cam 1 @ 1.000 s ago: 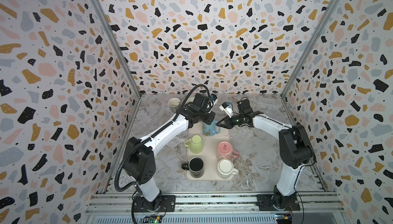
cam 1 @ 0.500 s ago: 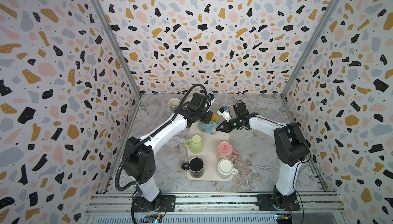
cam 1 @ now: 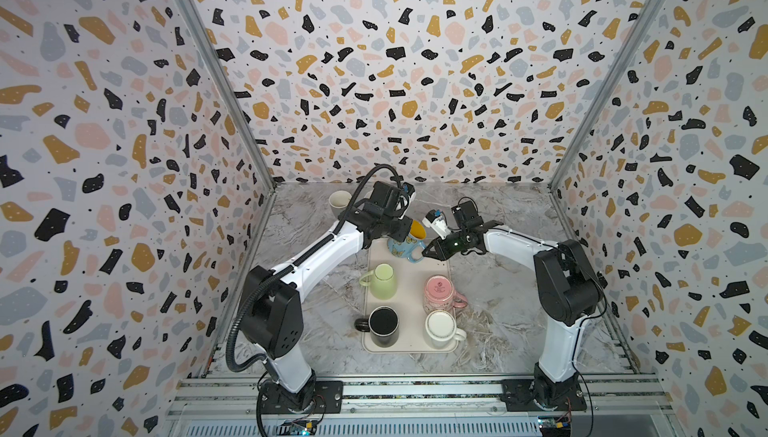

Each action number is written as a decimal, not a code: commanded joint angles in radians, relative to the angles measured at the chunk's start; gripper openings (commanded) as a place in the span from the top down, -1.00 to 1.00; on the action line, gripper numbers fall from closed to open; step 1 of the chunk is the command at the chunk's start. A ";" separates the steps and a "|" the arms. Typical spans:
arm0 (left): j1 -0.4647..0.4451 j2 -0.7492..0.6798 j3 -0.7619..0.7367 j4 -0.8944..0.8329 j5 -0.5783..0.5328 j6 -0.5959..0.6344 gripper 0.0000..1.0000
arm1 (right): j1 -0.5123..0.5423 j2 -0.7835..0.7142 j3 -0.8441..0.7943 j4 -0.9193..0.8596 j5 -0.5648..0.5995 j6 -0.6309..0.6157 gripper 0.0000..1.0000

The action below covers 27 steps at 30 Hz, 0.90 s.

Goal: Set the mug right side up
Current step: 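Hold the blue mug's handle with the right gripper while the left holds its rim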

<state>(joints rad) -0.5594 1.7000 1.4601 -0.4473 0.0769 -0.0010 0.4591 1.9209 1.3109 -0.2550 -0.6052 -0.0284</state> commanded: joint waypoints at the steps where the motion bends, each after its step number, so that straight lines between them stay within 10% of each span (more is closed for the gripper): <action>1: 0.007 -0.025 -0.021 0.019 0.003 -0.010 0.77 | 0.006 -0.040 0.002 -0.024 0.112 -0.017 1.00; 27: 0.032 -0.071 -0.081 0.048 0.007 -0.012 0.77 | 0.050 -0.055 0.109 -0.085 0.269 -0.071 1.00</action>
<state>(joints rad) -0.5327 1.6524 1.3983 -0.4374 0.0772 -0.0048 0.5152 1.8969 1.3796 -0.3225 -0.3897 -0.0952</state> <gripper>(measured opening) 0.115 0.206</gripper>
